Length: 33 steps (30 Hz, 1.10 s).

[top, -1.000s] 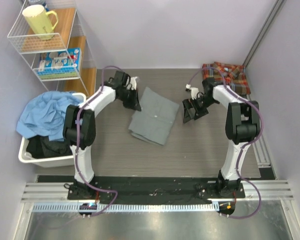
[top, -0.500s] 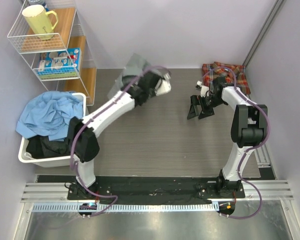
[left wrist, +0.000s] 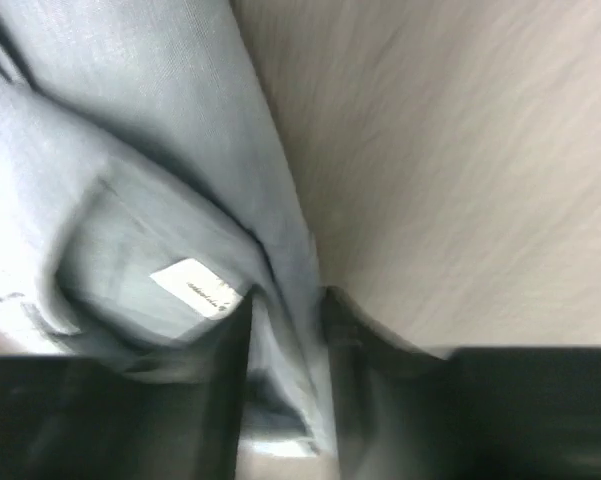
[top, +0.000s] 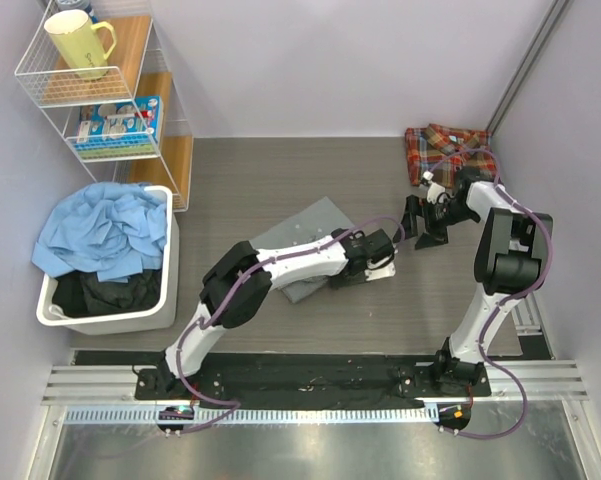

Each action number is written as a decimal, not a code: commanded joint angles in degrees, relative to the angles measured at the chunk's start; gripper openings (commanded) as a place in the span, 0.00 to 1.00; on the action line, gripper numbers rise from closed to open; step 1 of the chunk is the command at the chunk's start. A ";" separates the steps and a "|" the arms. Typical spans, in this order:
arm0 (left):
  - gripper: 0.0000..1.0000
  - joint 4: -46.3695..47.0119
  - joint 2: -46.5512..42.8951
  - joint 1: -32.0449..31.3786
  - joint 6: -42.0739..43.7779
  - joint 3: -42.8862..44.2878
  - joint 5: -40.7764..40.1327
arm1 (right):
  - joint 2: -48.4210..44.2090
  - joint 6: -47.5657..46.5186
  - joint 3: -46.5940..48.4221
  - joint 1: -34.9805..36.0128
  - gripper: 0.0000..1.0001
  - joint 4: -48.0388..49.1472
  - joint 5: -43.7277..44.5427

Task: Fold and stack the long sleeve shirts
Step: Fold the shirt

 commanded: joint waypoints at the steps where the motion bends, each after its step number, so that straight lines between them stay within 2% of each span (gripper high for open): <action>1: 0.46 -4.19 -1.04 0.90 -10.28 8.79 19.99 | -3.62 0.75 -0.51 -0.54 1.00 -0.56 -1.89; 3: 0.55 -2.54 -4.02 1.25 -9.93 8.81 26.40 | -3.45 1.18 -0.59 -0.98 1.00 -0.65 -1.45; 5: 0.59 -0.34 -9.99 3.51 -9.66 7.06 28.10 | -3.80 1.36 -0.42 -1.25 1.00 -1.35 -1.28; 7: 0.59 -1.63 -12.11 6.59 -8.62 7.75 31.25 | -4.93 1.54 -0.85 -1.25 1.00 -1.70 -1.36; 10: 0.53 -7.95 -12.74 14.15 -4.59 10.74 33.02 | -6.35 2.33 -3.05 -1.25 1.00 -1.79 -3.11; 13: 0.46 -13.67 -12.39 21.35 7.70 8.90 34.15 | -6.96 2.94 -4.10 -1.33 1.00 -1.70 -4.61; 14: 0.44 -13.86 -13.00 22.42 13.40 7.51 33.48 | -6.96 3.12 -4.28 -1.25 1.00 -1.53 -4.79; 16: 0.38 -13.60 -13.61 23.83 18.61 2.59 33.47 | -6.79 3.47 -4.72 -1.25 1.00 -1.44 -5.31; 17: 0.36 -12.12 -13.79 23.84 22.21 0.92 30.95 | -6.88 3.47 -4.99 -1.33 1.00 -1.53 -5.40; 21: 0.32 -8.42 -12.57 23.84 24.18 -5.94 29.95 | -6.96 3.82 -6.13 -1.34 1.00 -1.35 -5.84; 27: 0.26 -4.10 -8.88 21.21 19.27 -11.75 28.72 | -7.67 3.39 -6.75 -1.42 1.00 -2.31 -4.18; 29: 0.24 -5.33 -8.35 15.86 16.02 -12.64 30.12 | -7.76 2.77 -6.31 -2.03 1.00 -2.76 -3.30; 30: 0.24 -5.60 -8.00 13.31 13.83 -12.20 33.35 | -7.67 2.68 -5.87 -2.30 1.00 -2.84 -2.51; 31: 0.24 -5.42 -6.86 7.72 8.06 -11.41 34.95 | -7.06 2.59 -4.65 -2.56 1.00 -3.19 -2.24; 33: 0.24 -6.29 -4.23 0.59 1.71 -3.97 39.16 | -5.83 2.42 -3.06 -3.27 0.99 -3.20 -1.19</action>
